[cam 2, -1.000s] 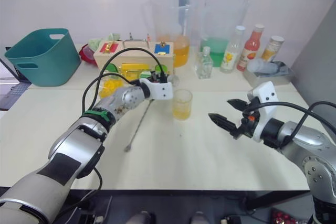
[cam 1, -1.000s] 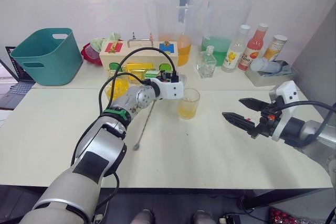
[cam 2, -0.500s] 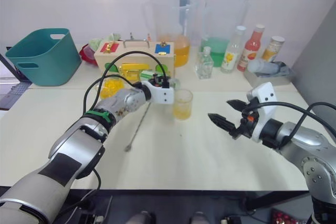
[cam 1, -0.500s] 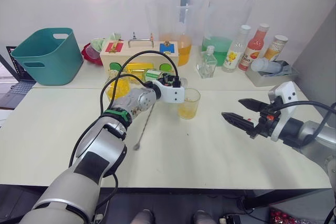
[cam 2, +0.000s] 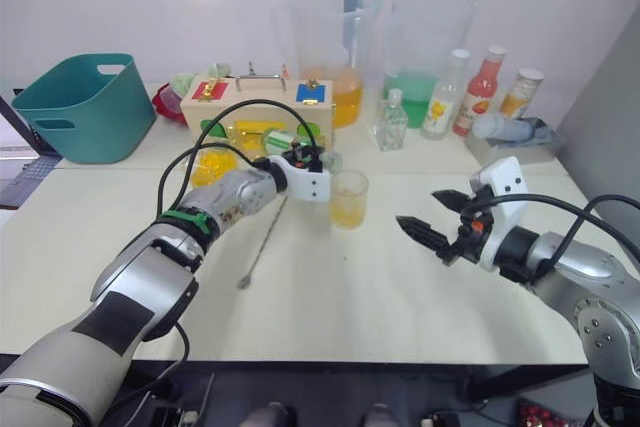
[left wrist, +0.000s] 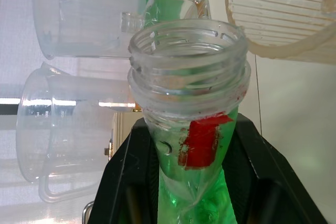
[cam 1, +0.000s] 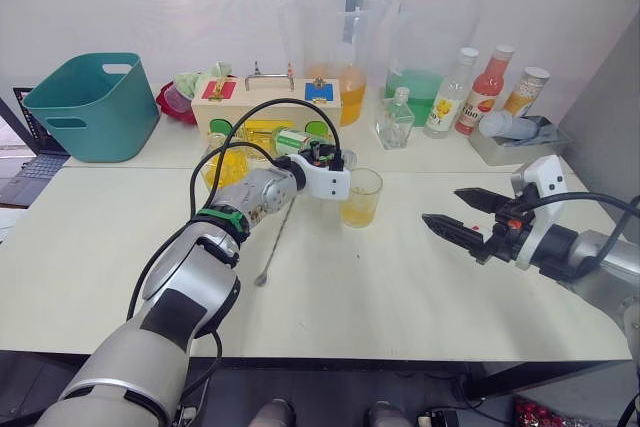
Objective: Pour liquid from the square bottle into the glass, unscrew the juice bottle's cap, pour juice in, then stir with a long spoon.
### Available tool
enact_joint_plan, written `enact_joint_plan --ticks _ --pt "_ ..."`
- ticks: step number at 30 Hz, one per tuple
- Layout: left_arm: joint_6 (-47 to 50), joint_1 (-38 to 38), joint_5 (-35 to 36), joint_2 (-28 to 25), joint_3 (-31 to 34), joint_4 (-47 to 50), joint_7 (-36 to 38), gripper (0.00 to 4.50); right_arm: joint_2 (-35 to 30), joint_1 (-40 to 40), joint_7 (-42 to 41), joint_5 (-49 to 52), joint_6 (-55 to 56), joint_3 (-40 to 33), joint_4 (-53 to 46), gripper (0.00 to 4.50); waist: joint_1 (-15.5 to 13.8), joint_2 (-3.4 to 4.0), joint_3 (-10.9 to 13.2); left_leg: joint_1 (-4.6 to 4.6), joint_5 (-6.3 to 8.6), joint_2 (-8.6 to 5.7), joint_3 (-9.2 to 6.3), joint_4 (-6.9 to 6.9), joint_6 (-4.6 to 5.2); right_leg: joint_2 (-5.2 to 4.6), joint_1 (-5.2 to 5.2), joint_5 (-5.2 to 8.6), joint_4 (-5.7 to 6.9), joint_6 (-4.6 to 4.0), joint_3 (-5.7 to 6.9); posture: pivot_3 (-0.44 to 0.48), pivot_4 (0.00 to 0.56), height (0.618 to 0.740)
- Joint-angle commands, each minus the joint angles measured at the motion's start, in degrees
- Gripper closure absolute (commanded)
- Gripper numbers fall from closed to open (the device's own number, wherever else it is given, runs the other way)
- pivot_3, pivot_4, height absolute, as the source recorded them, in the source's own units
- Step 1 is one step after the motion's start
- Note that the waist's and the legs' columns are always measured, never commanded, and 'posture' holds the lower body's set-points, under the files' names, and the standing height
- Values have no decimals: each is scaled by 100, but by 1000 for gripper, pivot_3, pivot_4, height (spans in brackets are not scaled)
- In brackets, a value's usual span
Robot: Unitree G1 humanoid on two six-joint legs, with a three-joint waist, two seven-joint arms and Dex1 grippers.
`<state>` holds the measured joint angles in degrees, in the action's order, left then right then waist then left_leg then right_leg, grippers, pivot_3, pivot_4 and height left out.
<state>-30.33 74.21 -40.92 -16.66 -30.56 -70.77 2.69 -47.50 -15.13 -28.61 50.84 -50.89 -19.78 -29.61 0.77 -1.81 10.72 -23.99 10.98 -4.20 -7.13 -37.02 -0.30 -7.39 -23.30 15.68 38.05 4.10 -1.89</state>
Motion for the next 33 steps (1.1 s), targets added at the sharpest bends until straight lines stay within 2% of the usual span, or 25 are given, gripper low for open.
enact_joint_plan --ticks 1,18,33 --pt "-138 374 66 -32 96 289 -206 3242 7 -42 3 56 22 -74 -116 39 0 0 0 0 0 0 0 0 0 0 0 0 0 0 0 0 150 740" --pt "-94 257 472 -29 297 568 244 3242 29 -277 -115 -106 116 163 94 39 0 0 0 -1 0 0 -1 -2 0 0 -1 0 1 0 0 0 150 740" --pt "-97 289 270 -52 244 772 96 3242 125 -324 -165 -210 124 195 110 39 0 0 0 -10 1 -1 -1 -11 1 -1 -8 -1 4 2 0 0 150 740"
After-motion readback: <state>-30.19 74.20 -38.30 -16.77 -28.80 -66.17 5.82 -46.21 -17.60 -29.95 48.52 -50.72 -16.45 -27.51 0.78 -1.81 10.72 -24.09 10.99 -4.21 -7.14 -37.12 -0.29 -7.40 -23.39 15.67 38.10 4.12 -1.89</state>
